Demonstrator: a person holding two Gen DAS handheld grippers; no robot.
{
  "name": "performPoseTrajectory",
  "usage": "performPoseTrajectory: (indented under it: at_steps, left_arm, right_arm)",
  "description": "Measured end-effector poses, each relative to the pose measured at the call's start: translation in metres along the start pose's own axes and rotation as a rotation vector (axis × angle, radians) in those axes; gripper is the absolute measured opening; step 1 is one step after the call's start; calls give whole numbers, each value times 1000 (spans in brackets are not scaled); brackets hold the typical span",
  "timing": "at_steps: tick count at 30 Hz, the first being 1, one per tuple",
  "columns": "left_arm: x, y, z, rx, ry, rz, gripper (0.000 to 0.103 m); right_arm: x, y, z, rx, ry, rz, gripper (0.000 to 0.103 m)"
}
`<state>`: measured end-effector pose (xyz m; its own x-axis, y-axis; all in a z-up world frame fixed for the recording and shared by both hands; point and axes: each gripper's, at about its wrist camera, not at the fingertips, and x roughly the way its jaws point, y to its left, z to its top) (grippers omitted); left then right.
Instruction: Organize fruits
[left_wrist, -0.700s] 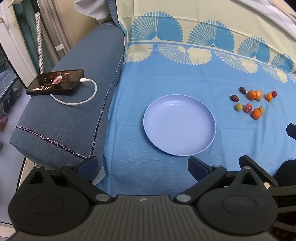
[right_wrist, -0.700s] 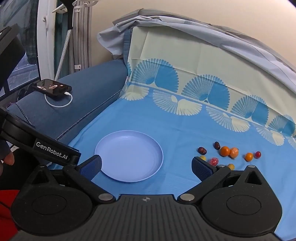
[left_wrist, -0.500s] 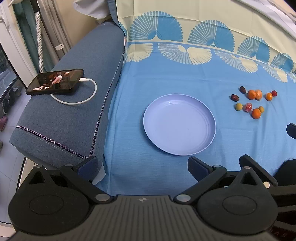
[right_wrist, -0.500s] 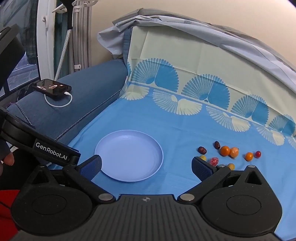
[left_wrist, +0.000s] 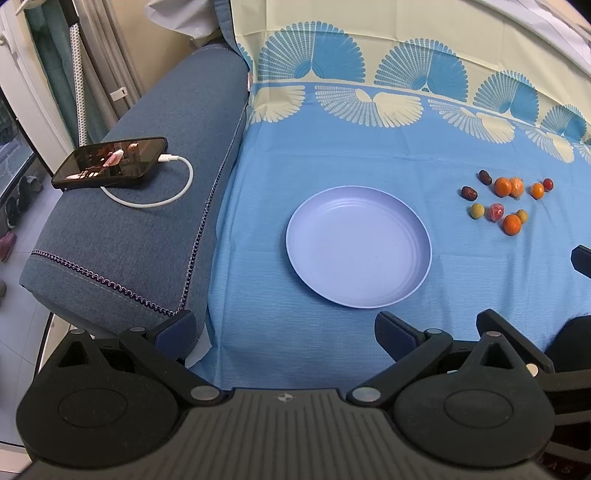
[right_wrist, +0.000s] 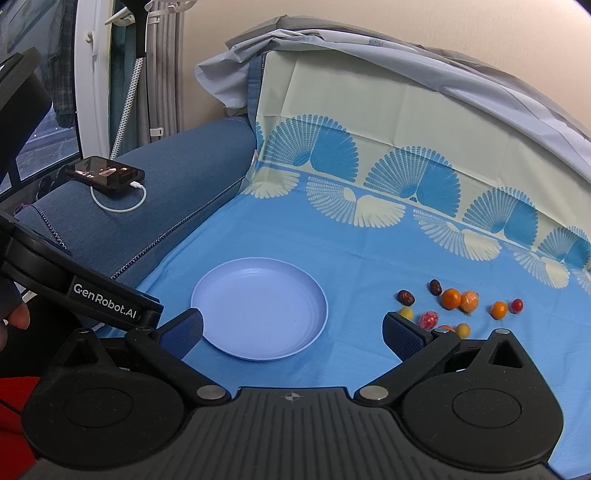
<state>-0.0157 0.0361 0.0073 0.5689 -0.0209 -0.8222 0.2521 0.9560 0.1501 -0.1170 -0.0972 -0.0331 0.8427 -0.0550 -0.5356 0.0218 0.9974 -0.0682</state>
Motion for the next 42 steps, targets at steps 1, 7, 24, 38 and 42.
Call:
performPoseTrajectory:
  at_steps: [1, 7, 24, 38, 42]
  left_arm:
    - [0, 0, 0, 0, 0, 0, 103]
    - [1, -1, -1, 1, 1, 0, 103]
    - [12, -2, -2, 17, 37, 20, 103]
    - [50, -61, 43, 137, 88, -52, 103]
    - [76, -109, 71, 207, 84, -104, 103]
  right_arm:
    - [0, 0, 0, -1, 0, 0, 103]
    - [1, -1, 1, 0, 0, 0, 103]
    - [8, -5, -6, 58, 0, 47, 103]
    - [83, -120, -38, 279, 103, -337, 103]
    - [116, -173, -49, 343, 135, -434, 103]
